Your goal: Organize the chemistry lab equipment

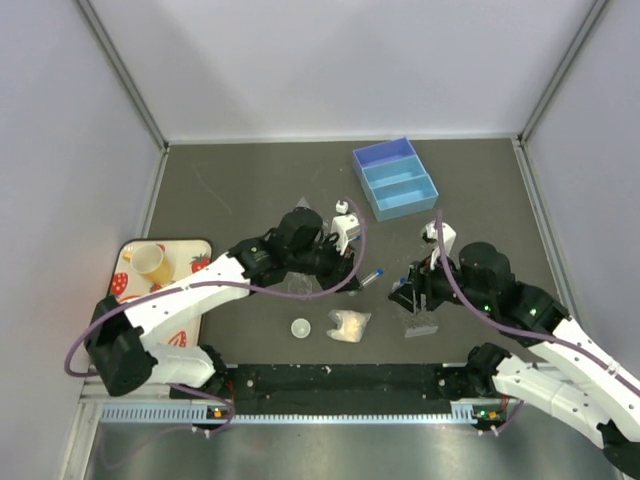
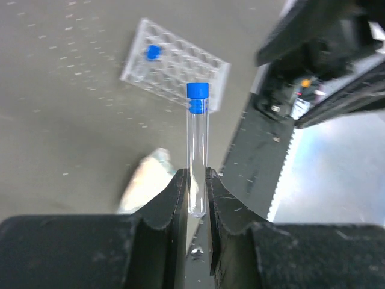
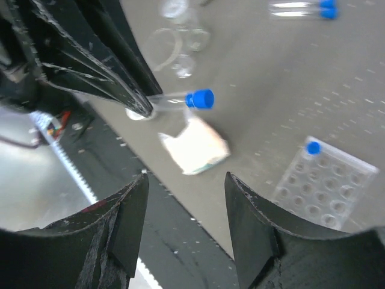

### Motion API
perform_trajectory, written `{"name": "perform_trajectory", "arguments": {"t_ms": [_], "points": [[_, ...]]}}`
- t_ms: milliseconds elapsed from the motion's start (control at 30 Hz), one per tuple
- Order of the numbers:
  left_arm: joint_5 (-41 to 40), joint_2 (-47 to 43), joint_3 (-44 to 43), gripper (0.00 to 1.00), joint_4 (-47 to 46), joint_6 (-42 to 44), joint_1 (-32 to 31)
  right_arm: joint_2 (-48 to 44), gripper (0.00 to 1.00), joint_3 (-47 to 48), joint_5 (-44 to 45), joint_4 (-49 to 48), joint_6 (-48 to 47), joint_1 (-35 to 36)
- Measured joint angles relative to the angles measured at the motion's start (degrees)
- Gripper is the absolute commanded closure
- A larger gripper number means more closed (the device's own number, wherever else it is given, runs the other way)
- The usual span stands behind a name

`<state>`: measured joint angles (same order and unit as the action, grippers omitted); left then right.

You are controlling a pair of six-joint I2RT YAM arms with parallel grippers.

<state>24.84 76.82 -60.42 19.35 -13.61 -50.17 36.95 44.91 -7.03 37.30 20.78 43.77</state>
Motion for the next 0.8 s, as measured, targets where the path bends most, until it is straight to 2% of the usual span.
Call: {"name": "perform_trajectory", "arguments": {"t_ms": [300,533,800], "points": [[16.0,-9.4,6.1,1.0,-3.8,-2.1,0.0,-1.7,0.46,1.6,-20.0,-6.5,1.4,0.0],[22.4,-14.6,9.0,1.0,-6.9,-4.3,0.0,-1.4,0.46,2.1,-26.4,-10.3,3.9,0.0],[25.4,-21.3,11.8,1.0,-10.1,-7.3,0.0,-0.9,0.47,2.1,-29.0,-13.4,6.6,0.1]]}}
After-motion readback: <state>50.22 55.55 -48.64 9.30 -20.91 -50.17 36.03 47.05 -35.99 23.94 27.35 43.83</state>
